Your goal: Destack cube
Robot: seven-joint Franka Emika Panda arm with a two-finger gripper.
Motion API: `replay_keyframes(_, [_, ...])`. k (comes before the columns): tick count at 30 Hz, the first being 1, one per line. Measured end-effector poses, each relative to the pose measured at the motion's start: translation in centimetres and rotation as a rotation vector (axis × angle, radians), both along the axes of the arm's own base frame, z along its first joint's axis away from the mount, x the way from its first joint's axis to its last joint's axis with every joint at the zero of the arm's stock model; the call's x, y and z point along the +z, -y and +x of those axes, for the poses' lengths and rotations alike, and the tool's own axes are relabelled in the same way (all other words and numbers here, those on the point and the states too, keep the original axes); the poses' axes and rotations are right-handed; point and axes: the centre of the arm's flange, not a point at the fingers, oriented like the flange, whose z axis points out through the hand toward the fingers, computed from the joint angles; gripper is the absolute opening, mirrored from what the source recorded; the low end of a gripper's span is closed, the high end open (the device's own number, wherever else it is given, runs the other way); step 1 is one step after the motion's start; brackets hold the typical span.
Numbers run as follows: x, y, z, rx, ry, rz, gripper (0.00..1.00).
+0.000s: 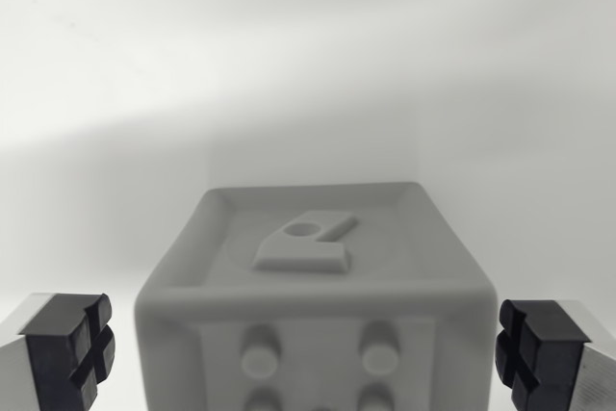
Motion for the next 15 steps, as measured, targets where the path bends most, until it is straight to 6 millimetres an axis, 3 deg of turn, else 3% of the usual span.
replay_keyframes(15, [4.1, 0.0, 0.0, 0.000, 0.001, 0.002, 1.00])
